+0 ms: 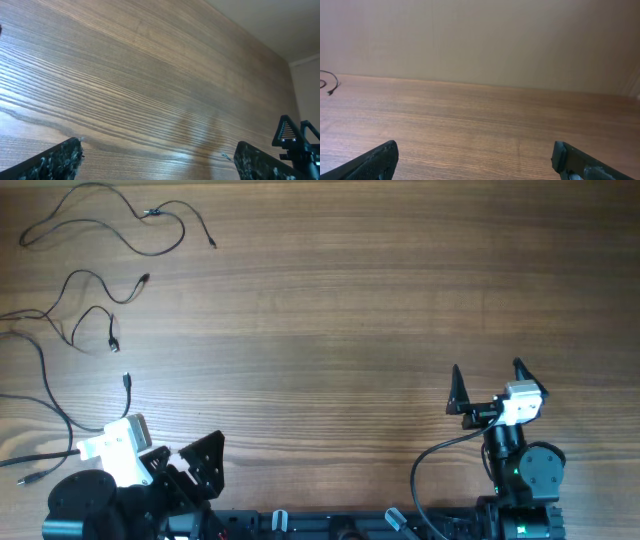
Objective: Untangle cables
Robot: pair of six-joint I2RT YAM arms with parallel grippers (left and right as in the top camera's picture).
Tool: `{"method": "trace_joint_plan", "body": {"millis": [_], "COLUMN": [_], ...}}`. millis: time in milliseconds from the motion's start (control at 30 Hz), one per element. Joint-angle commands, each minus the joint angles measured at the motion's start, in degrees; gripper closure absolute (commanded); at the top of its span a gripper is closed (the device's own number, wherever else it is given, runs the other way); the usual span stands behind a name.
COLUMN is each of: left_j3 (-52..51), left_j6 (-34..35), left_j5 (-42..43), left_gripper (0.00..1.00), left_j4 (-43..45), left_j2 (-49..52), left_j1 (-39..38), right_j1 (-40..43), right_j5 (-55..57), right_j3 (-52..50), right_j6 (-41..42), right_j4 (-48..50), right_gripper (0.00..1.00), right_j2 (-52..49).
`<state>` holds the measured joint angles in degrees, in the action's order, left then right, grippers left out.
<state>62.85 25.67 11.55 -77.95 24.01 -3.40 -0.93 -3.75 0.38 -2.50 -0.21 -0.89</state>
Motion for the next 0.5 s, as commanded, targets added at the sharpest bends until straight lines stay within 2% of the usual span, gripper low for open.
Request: {"method": "trace_joint_plan", "body": {"millis": [0,467], "left_j3": [0.2,0.2], "left_j6": [0.3,0.3], "left_j5": [-0.7,-0.7], "left_gripper": [0.0,0.0], "left_j4": [0.2,0.2], "left_j2": [0.2,0.2], "left_j1": [-0.3,-0.3], "right_j1": [0.3,0.3], "right_j5": [1.2,0.3], "right_j3": [-0.1,-0.1], "right_j6": [3.1,2.7], "right_j4": [0.0,0.2], "right_gripper": [0.0,0.0], "right_j2": [0.7,0.7]}}
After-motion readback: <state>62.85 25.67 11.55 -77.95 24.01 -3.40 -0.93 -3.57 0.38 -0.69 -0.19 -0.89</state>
